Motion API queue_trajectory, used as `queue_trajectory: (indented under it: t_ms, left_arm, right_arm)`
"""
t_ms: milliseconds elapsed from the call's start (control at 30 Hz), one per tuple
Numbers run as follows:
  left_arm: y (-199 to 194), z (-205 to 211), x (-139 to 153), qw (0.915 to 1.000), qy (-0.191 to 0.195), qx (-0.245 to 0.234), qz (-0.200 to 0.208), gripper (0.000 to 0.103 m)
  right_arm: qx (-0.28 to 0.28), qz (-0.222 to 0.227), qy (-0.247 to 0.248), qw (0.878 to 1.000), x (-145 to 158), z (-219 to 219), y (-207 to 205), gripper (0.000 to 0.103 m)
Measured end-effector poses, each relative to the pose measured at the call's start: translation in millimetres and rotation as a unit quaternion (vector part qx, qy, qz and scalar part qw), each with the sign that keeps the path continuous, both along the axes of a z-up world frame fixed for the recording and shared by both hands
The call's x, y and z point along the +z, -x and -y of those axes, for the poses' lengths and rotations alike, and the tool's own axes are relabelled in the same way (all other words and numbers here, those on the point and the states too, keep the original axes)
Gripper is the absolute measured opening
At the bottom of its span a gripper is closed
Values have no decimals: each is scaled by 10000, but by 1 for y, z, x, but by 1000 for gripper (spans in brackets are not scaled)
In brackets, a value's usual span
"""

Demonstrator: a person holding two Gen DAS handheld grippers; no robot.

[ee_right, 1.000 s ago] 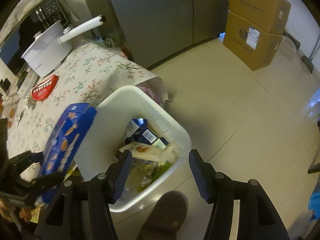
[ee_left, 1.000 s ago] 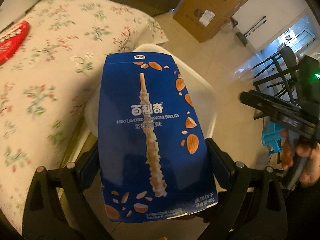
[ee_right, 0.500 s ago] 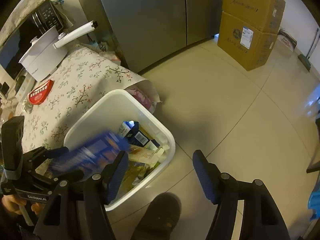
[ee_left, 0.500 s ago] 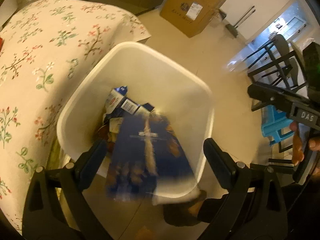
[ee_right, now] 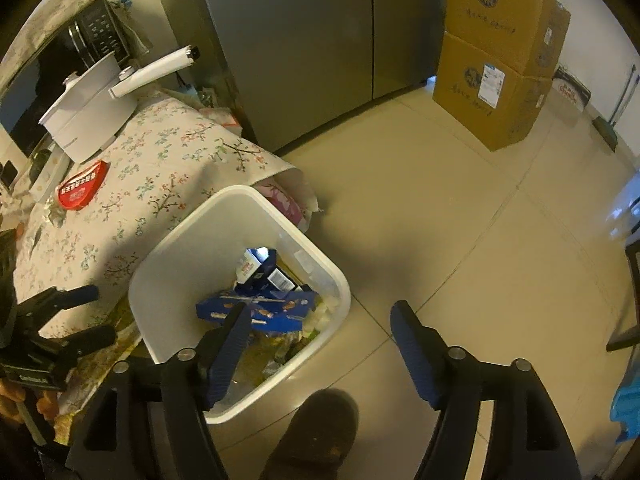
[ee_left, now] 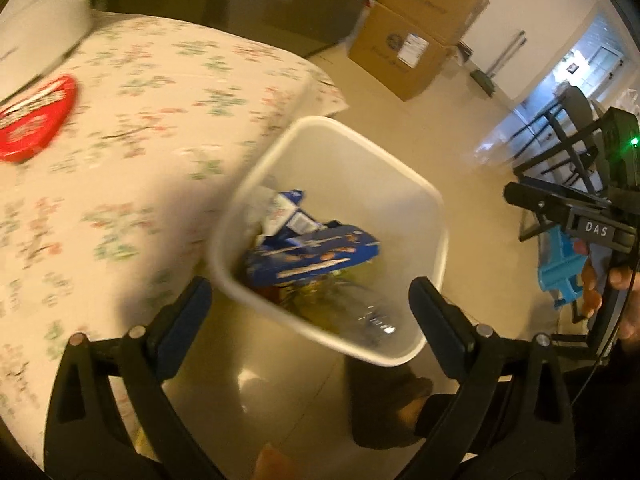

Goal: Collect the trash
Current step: 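Withdraw both open grippers from the white bin toward the table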

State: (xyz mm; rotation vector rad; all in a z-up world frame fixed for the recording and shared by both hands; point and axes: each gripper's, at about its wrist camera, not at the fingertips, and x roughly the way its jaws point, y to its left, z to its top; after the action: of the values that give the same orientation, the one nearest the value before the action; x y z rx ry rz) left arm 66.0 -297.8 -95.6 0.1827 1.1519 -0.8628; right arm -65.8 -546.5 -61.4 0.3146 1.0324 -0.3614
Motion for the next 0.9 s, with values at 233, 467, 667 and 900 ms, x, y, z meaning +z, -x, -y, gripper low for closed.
queue_trajectory:
  t_ms: [233,467,667,900]
  left_arm:
    - [-12,-52,17,9979,-79,517,393,102]
    - [-15,-89,33,9946,-25,836,619,102]
    - [-14,-118,47,9902,-70,1072,891,102]
    - [-21,-157,56,9846,-165,1392,1045,102]
  right_arm:
    - [204,11,244,9995,8,-23,-17,85]
    - [541,105,416,9976,19,-62,-41,86]
    - [815,243,423,9955,27,-97,-67,87]
    - [1171,314,466,9915,31,-144,-100,87]
